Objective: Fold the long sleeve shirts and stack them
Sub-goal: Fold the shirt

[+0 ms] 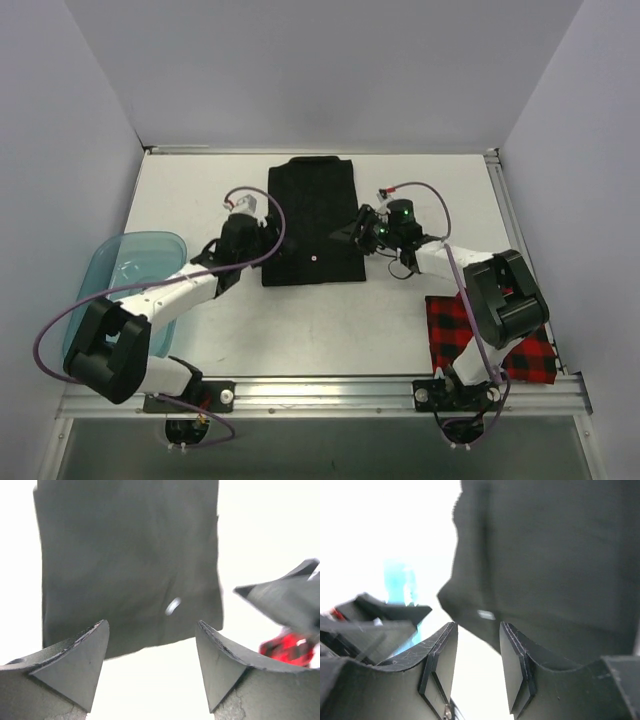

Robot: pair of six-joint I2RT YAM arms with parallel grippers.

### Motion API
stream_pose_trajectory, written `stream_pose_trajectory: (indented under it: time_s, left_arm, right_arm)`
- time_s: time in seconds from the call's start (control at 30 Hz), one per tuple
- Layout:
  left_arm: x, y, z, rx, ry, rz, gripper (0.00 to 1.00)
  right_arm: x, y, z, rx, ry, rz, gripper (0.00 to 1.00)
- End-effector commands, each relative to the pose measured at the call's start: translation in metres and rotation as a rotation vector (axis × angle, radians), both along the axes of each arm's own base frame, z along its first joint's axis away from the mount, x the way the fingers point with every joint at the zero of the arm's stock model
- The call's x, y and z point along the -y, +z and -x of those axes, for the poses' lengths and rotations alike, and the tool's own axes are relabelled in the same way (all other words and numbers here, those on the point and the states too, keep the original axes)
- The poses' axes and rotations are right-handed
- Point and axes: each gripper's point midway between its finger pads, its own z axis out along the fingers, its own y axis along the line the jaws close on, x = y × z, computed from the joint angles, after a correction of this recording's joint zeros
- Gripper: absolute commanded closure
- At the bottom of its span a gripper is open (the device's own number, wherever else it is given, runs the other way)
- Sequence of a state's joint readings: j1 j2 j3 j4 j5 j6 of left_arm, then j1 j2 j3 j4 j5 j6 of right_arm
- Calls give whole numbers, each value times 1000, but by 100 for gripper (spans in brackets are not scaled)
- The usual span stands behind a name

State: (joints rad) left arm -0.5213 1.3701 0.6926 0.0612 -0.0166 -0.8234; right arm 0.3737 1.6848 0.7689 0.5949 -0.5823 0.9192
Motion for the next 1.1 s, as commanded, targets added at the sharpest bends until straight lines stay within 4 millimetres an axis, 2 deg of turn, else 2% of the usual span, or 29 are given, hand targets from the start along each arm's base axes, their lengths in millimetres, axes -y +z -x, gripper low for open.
stream_pose_trajectory:
  time_s: [0.0, 0.1, 0.13, 0.17, 0.2, 0.27, 0.3, 0.33, 0.37, 0.4, 0.43, 0.47, 0.5, 0.53, 0.6, 0.63, 0.67, 0.77, 0.8, 0.9, 1.03, 1.07]
  left_arm:
    - [-8, 51, -42, 112, 2, 11, 22]
    - [-7, 48, -70, 76, -8, 43, 26]
    - [-11, 45, -79, 65, 2, 50, 28]
    - [-7, 39, -90, 53, -5, 52, 30]
    - [-6, 33, -95, 41, -10, 50, 36]
    - [-4, 24, -104, 22, -20, 47, 43]
    - [-1, 11, -110, -3, -24, 41, 47]
    - [0, 5, -112, -18, -30, 41, 55]
    - [2, -13, -114, -54, -33, 34, 57]
    - [3, -16, -118, -57, -37, 37, 58]
    - [5, -22, -120, -62, -42, 33, 59]
    - [1, -39, -122, -94, -35, 13, 62]
    - [-2, -41, -130, -86, -32, -2, 65]
    - [-5, -46, -133, -90, -26, -11, 72]
    - [-15, -61, -144, -93, -22, -52, 76]
    - [-16, -56, -154, -72, -21, -64, 81]
    - [-21, -66, -159, -71, -26, -101, 83]
    - [-19, -69, -175, -47, -53, -136, 94]
    - [-17, -68, -180, -37, -60, -138, 94]
    - [-19, -67, -193, -8, -80, -168, 94]
    - [-26, -48, -202, 42, -76, -191, 93]
    - [-27, -36, -201, 54, -67, -185, 92]
  right_arm:
    - [-34, 43, 3, 96, 99, 13, 61]
    - [-57, 51, 3, 109, 135, -13, 61]
    - [-63, 45, 3, 99, 147, -11, 60]
    - [-67, 45, 2, 106, 154, -16, 61]
    - [-75, 45, 3, 106, 168, -26, 61]
    - [-84, 32, 3, 80, 183, -38, 61]
    - [-90, 31, 5, 85, 203, -50, 61]
    - [-96, 18, 8, 60, 223, -40, 61]
    - [-99, 11, 9, 51, 231, -36, 61]
    - [-101, 4, 12, 37, 241, -33, 61]
    - [-103, -13, 17, 6, 252, -18, 61]
    - [-103, -21, 19, -6, 252, -11, 61]
    - [-101, -30, 22, -23, 251, -1, 61]
    - [-95, -49, 29, -63, 249, 19, 61]
    - [-88, -65, 37, -101, 245, 41, 61]
    - [-82, -79, 46, -139, 244, 60, 61]
    - [-78, -86, 50, -158, 243, 71, 61]
    - [-64, -103, 63, -200, 246, 108, 61]
    - [-62, -105, 64, -205, 245, 110, 61]
    - [-56, -103, 64, -207, 252, 106, 61]
    - [-53, -92, 65, -188, 282, 135, 61]
    - [-55, -86, 64, -173, 293, 133, 61]
